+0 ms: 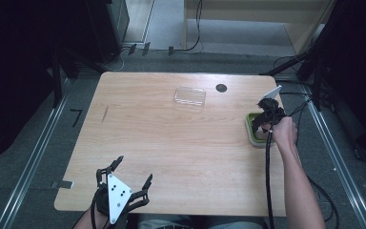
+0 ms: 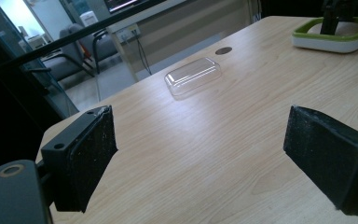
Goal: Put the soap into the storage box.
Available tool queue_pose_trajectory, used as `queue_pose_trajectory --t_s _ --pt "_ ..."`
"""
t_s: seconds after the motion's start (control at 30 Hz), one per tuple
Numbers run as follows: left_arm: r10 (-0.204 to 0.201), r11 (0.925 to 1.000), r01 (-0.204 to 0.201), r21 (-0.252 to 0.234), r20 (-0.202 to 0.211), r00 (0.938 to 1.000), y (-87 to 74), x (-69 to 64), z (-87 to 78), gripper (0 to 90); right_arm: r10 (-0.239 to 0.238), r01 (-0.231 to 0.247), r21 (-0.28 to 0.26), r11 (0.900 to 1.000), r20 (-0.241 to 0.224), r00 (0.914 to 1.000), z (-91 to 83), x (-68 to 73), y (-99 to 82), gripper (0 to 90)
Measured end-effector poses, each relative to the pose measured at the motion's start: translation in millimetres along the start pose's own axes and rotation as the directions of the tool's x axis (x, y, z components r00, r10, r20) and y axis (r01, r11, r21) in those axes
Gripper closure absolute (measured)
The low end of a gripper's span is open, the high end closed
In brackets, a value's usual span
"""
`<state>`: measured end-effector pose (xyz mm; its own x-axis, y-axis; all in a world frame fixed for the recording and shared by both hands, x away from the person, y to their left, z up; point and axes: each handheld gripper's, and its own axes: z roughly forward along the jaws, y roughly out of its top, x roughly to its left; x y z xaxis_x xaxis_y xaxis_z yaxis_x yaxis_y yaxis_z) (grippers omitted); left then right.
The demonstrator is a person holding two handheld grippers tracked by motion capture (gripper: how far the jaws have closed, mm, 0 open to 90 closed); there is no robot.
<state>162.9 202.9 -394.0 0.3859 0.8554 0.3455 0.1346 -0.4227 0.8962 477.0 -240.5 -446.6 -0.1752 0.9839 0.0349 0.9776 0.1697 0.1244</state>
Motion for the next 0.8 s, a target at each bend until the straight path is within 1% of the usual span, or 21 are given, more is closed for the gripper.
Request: queue_pose_trajectory --t_s 0.17,0.27,0.33,0.43,0.6,0.8 --pt "-0.003 1.0000 0.003 -0.001 0.002 1.0000 0.4 0.1 1.6 9.9 0.001 -0.001 -0.001 1.0000 -0.001 1.0000 -1.5 0.9 -0.9 30.6" --pt "0.003 1.0000 -0.003 0.001 0.005 1.0000 0.7 0.1 2.9 9.9 -0.011 0.011 -0.006 0.9999 0.004 0.9999 -3.7 1.2 -2.0 29.4" --pt "0.002 1.0000 -0.002 0.003 0.005 1.0000 1.1 0.0 3.9 9.9 -0.009 0.009 -0.006 0.9999 0.001 1.0000 -5.2 1.5 -3.1 28.7" --pt "0.007 1.0000 -0.007 0.002 0.010 0.9999 1.3 -0.6 5.1 9.9 -0.013 0.013 -0.006 0.9999 0.000 0.9999 -6.2 0.9 -4.6 26.3" --pt "0.004 1.0000 -0.004 0.001 0.009 1.0000 1.1 -0.1 4.8 9.9 -0.011 0.011 -0.015 0.9998 0.000 0.9999 -11.9 -0.2 -8.4 20.7" --pt "0.004 1.0000 -0.004 -0.004 0.012 0.9999 1.3 -0.7 4.1 9.9 -0.028 0.028 -0.028 0.9992 0.004 0.9996 -19.8 0.8 -14.9 14.5"
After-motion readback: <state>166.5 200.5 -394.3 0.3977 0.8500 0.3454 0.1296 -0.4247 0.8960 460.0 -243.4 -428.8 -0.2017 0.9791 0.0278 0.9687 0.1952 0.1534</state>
